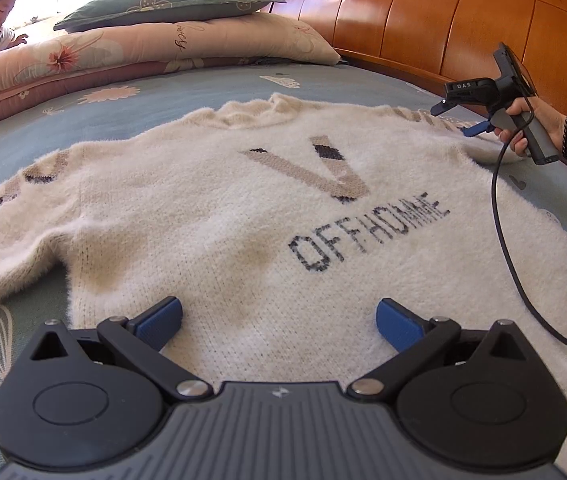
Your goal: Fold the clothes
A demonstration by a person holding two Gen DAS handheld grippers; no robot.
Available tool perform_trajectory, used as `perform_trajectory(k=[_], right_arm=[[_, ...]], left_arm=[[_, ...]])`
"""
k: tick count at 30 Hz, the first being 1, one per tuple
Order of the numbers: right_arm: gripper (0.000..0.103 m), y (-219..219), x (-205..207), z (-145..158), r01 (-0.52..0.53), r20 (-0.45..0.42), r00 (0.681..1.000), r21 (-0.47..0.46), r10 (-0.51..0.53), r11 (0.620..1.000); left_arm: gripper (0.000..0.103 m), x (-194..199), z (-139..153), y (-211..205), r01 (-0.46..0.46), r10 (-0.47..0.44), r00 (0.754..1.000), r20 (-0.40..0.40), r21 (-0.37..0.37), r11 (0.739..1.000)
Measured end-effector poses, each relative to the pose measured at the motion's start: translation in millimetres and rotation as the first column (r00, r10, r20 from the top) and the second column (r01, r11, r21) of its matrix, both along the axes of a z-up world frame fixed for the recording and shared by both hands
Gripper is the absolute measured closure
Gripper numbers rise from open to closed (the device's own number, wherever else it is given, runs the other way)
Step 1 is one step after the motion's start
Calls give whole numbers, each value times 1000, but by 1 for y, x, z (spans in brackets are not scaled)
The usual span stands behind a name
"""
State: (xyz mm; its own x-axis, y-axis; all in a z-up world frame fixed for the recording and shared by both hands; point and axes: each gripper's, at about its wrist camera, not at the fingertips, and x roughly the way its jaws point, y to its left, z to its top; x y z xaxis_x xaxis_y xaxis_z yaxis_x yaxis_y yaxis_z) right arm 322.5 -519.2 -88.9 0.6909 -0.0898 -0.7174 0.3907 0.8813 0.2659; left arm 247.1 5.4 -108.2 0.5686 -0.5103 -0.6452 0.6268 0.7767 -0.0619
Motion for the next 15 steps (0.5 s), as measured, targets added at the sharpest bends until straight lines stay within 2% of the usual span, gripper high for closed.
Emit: perform_trajectory(k=[2, 4, 7, 11, 13, 15], right_arm=[[0, 0, 4, 7, -12, 32, 999, 51, 10, 999], [0, 11, 13, 13, -98, 63, 994, 67, 94, 993], [0, 39, 37, 14, -245, 74, 967, 31, 242, 969], [0, 45, 56, -5, -252, -8, 968, -79, 252, 965], [0, 40, 51, -5, -201, -13, 980, -109, 201, 973], [0, 44, 36, 2, -228, 16, 973, -53, 229, 972]], left_arm=[[1, 0, 0, 0, 0, 0, 1000, 2, 1, 1000], [1, 0, -1, 0, 1, -1, 1000, 2, 0, 1000], [1, 0, -1, 0, 0, 0, 1000, 5, 0, 1000], [1, 0, -2, 0, 1, -1, 1000, 6, 0, 1000], [1, 1, -2, 0, 0, 0, 1000, 6, 0, 1000], [1, 0, -2, 0, 0, 0, 1000, 7, 0, 1000]])
